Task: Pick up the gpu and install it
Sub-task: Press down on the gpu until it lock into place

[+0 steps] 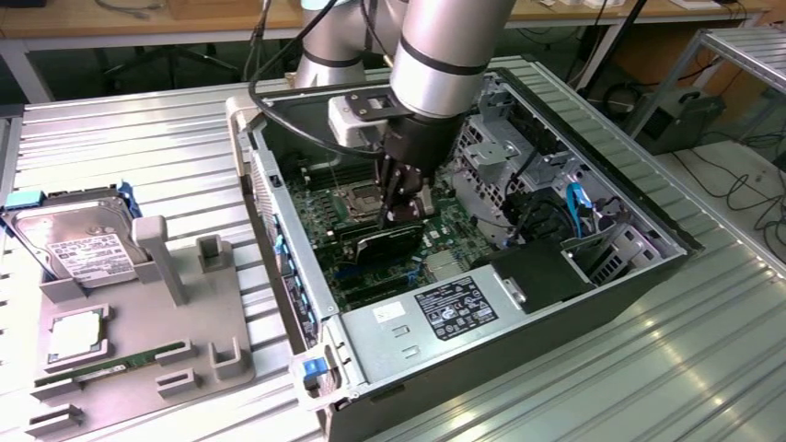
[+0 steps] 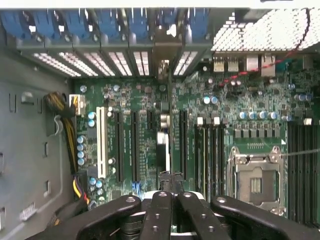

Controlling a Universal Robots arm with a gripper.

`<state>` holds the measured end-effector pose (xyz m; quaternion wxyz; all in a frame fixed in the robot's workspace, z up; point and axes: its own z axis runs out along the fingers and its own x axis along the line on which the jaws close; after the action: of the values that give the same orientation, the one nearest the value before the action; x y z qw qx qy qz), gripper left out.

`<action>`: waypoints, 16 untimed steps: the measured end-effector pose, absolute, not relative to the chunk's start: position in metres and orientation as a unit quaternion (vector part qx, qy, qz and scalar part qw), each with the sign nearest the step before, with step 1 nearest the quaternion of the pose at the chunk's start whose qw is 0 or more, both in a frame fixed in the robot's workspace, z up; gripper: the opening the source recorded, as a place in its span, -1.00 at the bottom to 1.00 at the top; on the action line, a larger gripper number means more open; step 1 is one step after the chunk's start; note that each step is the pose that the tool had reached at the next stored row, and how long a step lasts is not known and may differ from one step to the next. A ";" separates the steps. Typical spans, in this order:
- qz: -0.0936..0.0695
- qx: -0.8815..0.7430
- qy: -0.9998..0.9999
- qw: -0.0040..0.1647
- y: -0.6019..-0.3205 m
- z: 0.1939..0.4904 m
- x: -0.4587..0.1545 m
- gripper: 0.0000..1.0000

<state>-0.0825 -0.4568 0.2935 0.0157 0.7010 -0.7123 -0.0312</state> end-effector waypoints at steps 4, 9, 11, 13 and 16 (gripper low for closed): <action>-0.031 0.701 -0.712 0.016 -0.457 0.291 -0.091 -0.79; -0.031 0.701 -0.712 0.016 -0.457 0.287 -0.101 -0.79; -0.031 0.701 -0.712 0.016 -0.457 0.285 -0.105 -0.79; -0.031 0.701 -0.712 0.016 -0.457 0.284 -0.107 -0.79; -0.031 0.701 -0.712 0.016 -0.457 0.277 -0.108 -0.79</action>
<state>-0.1083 -0.4567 0.2766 0.0160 0.7011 -0.7122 -0.0311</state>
